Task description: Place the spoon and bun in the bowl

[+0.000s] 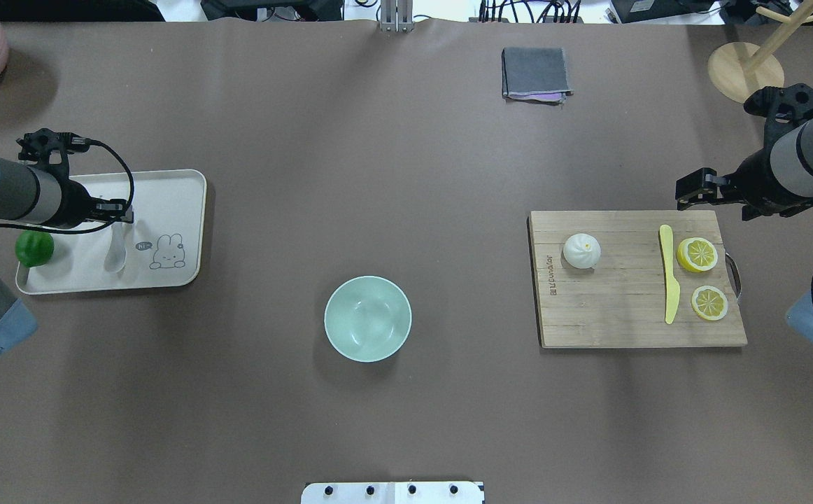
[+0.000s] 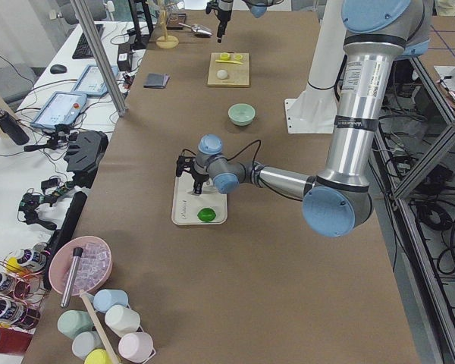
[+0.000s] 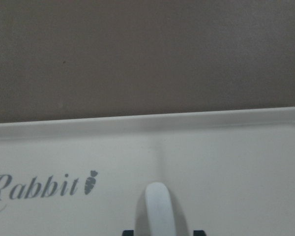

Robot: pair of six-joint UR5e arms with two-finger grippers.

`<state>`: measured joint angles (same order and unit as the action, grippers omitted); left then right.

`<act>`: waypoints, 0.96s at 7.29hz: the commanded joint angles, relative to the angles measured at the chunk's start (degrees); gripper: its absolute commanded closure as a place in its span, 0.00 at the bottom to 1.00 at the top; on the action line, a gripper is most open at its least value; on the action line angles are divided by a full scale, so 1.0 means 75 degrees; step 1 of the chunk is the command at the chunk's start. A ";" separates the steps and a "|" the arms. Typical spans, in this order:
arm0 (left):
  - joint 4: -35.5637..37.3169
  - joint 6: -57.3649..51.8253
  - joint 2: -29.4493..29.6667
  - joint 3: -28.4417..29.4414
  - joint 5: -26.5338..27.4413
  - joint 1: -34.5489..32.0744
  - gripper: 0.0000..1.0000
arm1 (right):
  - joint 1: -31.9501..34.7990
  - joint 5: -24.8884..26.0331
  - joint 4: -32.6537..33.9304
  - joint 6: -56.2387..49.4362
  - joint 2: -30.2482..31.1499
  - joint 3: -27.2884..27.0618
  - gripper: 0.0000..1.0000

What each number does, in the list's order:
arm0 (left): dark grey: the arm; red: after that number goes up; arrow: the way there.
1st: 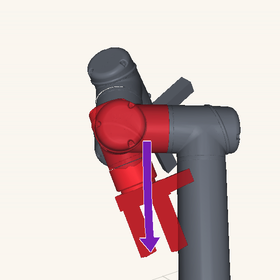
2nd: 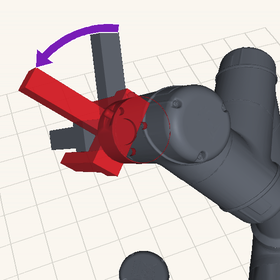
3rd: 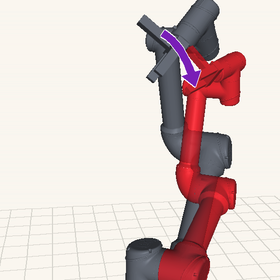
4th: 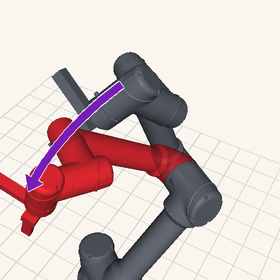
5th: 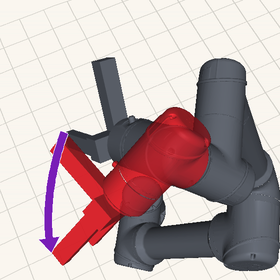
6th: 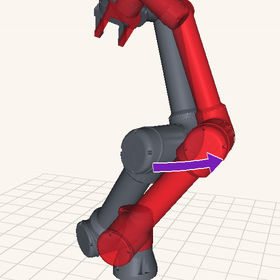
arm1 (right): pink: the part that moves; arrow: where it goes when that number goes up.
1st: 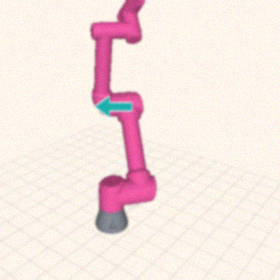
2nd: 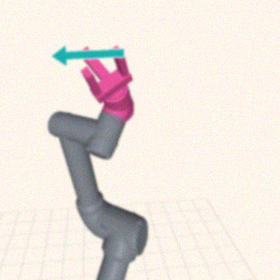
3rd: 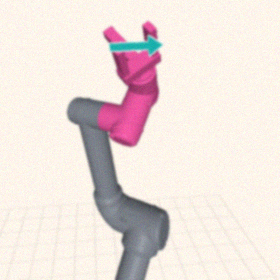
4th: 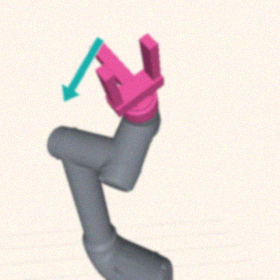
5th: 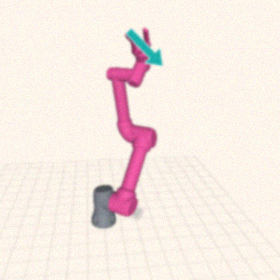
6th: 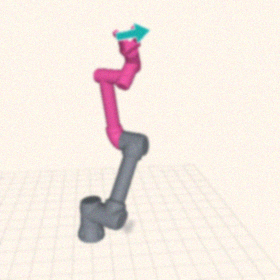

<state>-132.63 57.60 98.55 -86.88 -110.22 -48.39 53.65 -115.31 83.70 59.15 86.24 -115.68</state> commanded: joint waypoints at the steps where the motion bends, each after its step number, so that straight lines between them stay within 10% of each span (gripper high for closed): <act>1: -0.0035 0.0007 -0.0004 -0.0006 0.0000 0.0007 1.00 | -0.0028 0.0011 -0.0003 0.0024 0.0009 0.0002 0.01; 7: 0.1217 0.1370 0.0755 -0.1901 -0.0046 0.0135 1.00 | -0.0191 0.0023 -0.0003 0.0339 -0.0015 -0.0010 0.01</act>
<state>-127.04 61.99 101.73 -97.27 -110.58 -48.11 52.74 -115.24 83.67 60.67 86.21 -115.67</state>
